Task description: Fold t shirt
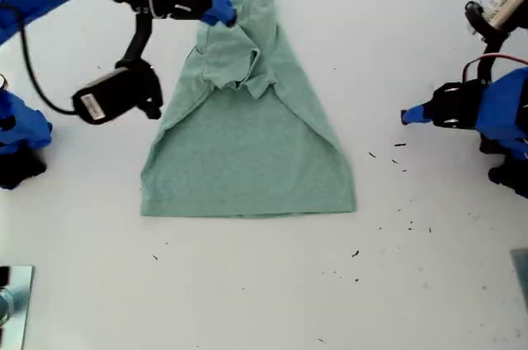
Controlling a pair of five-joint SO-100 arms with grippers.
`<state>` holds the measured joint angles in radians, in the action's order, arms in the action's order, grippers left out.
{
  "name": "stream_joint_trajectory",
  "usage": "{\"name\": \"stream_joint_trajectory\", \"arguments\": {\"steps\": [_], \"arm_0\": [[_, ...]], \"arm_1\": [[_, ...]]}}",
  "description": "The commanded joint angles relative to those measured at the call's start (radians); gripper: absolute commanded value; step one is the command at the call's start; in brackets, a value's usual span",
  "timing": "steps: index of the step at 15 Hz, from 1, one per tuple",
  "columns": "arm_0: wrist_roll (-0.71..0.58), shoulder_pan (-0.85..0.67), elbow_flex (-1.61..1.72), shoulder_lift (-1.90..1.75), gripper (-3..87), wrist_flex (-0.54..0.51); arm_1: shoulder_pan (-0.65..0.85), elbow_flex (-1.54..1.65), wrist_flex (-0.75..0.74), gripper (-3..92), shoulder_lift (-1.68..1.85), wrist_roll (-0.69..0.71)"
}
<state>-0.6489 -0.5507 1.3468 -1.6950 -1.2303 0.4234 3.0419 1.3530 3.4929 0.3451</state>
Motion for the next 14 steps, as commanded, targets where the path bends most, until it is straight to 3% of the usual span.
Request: {"name": "stream_joint_trajectory", "arguments": {"steps": [1,6,8,10,12,14], "arm_0": [[0.038,0.002,0.603,-0.526,-0.2,0.161],[0.265,0.097,1.436,-1.183,-0.2,0.316],[0.353,0.156,1.575,-1.285,-0.3,0.344],[0.36,0.17,1.591,-1.282,-0.3,0.339],[0.359,0.173,1.591,-1.284,-0.3,0.339],[0.356,0.173,1.588,-1.292,-0.3,0.339]], "arm_1": [[-0.002,0.069,-0.029,1.3,0.009,-0.003],[-0.005,0.069,-0.034,1.3,0.009,0.005],[-0.011,0.069,-0.064,1.3,0.009,0.008],[-0.051,0.038,-0.081,1.4,0.009,0.008],[-0.003,-0.236,-0.002,1.5,-0.117,0.094],[0.029,-0.824,0.175,1.4,-0.634,0.238]]}}
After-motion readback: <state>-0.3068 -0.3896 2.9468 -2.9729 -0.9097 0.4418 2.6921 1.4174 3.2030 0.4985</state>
